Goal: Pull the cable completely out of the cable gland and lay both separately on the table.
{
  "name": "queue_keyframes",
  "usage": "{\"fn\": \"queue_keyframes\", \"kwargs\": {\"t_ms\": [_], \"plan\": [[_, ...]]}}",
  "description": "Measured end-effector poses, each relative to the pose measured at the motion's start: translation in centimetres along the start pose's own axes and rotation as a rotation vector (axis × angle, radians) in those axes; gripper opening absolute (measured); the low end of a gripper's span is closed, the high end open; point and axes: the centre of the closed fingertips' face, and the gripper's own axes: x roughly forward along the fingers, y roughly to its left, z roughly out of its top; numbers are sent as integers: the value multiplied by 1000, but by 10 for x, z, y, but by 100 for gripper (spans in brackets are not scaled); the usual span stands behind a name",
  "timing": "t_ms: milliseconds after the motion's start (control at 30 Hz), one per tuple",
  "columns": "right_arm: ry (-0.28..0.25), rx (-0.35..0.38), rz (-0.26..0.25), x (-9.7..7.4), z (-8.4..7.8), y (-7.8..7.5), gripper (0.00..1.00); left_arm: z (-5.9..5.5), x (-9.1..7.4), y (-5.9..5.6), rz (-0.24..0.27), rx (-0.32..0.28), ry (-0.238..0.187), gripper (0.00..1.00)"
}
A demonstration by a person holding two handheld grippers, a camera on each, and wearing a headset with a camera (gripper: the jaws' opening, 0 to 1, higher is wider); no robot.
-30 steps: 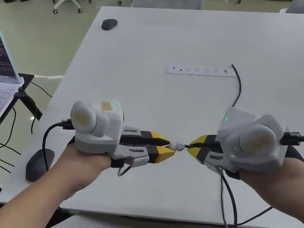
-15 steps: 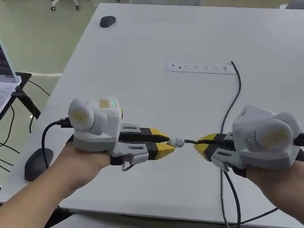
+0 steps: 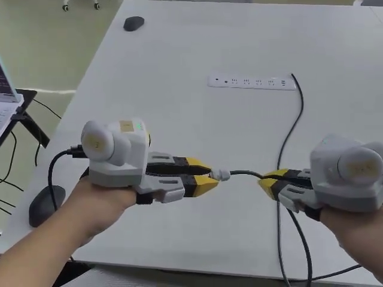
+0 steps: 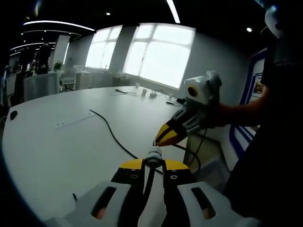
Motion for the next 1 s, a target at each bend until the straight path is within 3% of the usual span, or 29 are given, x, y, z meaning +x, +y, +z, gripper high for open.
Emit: {"fn": "queue_keyframes", "kwargs": {"t_ms": [167, 467, 567, 667, 867, 1000], "plan": [[8, 65, -26, 1, -10, -9, 0, 0, 3, -1, -8, -4, -3, 14], [6, 135, -45, 0, -13, -14, 0, 0, 4, -3, -19, -7, -5, 13], [-34, 231, 21, -3, -2, -7, 0, 2, 2, 1, -14, -18, -20, 13], [-26, 183, 3, -5, -1, -9, 0, 4, 1, 4, -13, -25, -26, 13], [-28, 159, 9, -4, -1, -7, 0, 4, 0, 3, -15, -23, -25, 13], [-70, 83, 88, -6, 9, 10, 0, 4, 0, 0, -26, -21, -23, 13]]}}
